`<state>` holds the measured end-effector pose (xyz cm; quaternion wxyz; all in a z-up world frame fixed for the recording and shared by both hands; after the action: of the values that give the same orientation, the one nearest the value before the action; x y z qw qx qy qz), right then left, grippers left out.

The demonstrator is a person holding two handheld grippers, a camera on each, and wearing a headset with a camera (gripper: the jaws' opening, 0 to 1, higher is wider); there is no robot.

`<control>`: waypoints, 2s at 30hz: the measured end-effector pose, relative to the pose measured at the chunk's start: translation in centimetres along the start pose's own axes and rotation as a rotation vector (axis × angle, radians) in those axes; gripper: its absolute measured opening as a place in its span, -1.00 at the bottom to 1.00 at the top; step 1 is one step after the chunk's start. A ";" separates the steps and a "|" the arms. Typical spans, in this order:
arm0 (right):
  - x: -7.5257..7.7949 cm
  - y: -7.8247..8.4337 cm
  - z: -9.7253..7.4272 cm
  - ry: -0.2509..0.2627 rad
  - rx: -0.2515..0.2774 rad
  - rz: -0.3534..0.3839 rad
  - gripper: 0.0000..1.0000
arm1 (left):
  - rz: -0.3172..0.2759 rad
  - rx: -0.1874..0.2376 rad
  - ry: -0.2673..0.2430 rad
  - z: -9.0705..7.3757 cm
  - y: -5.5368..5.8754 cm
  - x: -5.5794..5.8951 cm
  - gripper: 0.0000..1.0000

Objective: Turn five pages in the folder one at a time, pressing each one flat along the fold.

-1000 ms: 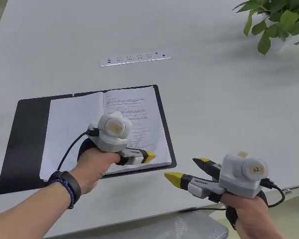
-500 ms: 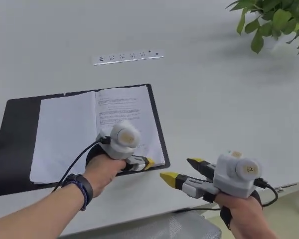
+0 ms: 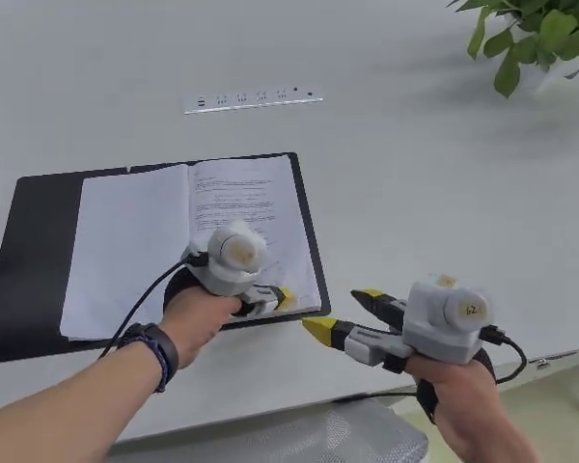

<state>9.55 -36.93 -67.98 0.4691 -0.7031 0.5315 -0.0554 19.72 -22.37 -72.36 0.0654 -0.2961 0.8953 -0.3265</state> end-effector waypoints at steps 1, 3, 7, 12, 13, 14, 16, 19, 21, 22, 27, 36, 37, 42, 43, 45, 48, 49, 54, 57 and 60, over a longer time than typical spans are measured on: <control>0.1 -0.1 0.2 -0.002 -0.001 -0.003 0.20 | -0.004 0.001 -0.001 0.0 0.0 0.0 0.10; 0.3 -0.6 0.6 -0.007 -0.005 -0.019 0.19 | -0.011 0.003 -0.014 -0.1 0.0 -0.3 0.02; 0.9 -1.6 1.4 -0.024 0.011 -0.018 0.16 | -0.022 0.008 -0.012 -0.1 0.1 -0.3 0.00; 1.2 -4.0 2.6 -0.042 0.034 -0.037 0.14 | -0.047 0.016 -0.011 -0.2 0.2 -0.3 -0.01; 1.3 -4.4 3.0 -0.053 0.035 -0.038 0.15 | -0.048 0.017 -0.012 -0.2 0.2 -0.3 -0.02; 1.5 -4.6 3.3 -0.062 0.038 -0.032 0.15 | -0.044 0.015 -0.016 -0.3 0.3 -0.3 -0.03; 1.8 -5.0 4.0 -0.074 0.043 -0.017 0.16 | -0.046 0.016 -0.017 -0.3 0.4 -0.4 -0.05; 2.3 -5.2 5.2 -0.091 0.034 0.004 0.15 | -0.051 0.016 -0.015 -0.4 0.5 -0.4 -0.06; 2.5 -5.1 6.0 -0.108 0.024 0.019 0.15 | -0.053 0.016 -0.014 -0.5 0.5 -0.4 -0.06; 2.6 -5.1 6.4 -0.117 0.019 0.032 0.15 | -0.054 0.016 -0.013 -0.5 0.5 -0.5 -0.06; 3.1 -5.0 7.8 -0.143 0.009 0.081 0.15 | -0.078 0.026 -0.002 -0.7 0.8 -0.4 -0.05; 3.4 -4.4 8.2 -0.198 -0.003 0.139 0.03 | -0.090 0.027 0.020 -1.2 1.3 0.2 0.01; 3.3 -4.4 8.0 -0.203 0.008 0.155 0.01 | -0.090 0.024 0.023 -1.3 1.4 0.3 0.02; 3.2 -3.8 7.5 -0.204 0.013 0.177 -0.04 | -0.086 0.010 0.039 -1.9 1.8 0.8 0.13; 3.2 -3.6 7.3 -0.203 0.018 0.184 -0.06 | -0.100 0.015 0.039 -2.2 1.8 0.8 0.16; 3.1 -3.6 7.1 -0.204 0.032 0.202 -0.12 | -0.105 0.021 0.042 -2.6 1.8 1.0 0.19; 2.9 -3.4 7.0 -0.209 0.029 0.235 -0.27 | -0.098 0.029 0.037 -3.3 1.9 1.1 0.21; 2.9 -3.3 6.9 -0.209 0.024 0.242 -0.33 | -0.098 0.031 0.036 -3.5 1.9 1.1 0.21; 2.4 -3.2 7.1 -0.200 0.023 0.232 -0.45 | -0.109 0.054 0.022 -4.6 2.1 0.6 0.25; 2.3 -3.3 7.3 -0.195 0.023 0.230 -0.57 | -0.127 0.068 0.011 -5.4 2.2 0.3 0.25; 2.1 -3.4 7.5 -0.188 0.017 0.236 -0.68 | -0.137 0.082 -0.004 -6.5 2.4 -0.1 0.26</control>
<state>17.19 -34.13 -70.57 0.5260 -0.6337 0.5638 0.0617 16.61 -17.30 -68.84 0.0566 -0.3544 0.8587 -0.3659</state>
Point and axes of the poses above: the centre of the closed fingertips' face, and the gripper's own axes: z roughly forward along the fingers, x roughly to its right, y roughly out of its underside, the point moved 8 cm from there along -z, roughly backward along the fingers, and after that the axes turned 5 degrees about -x, right-handed, at the moved point
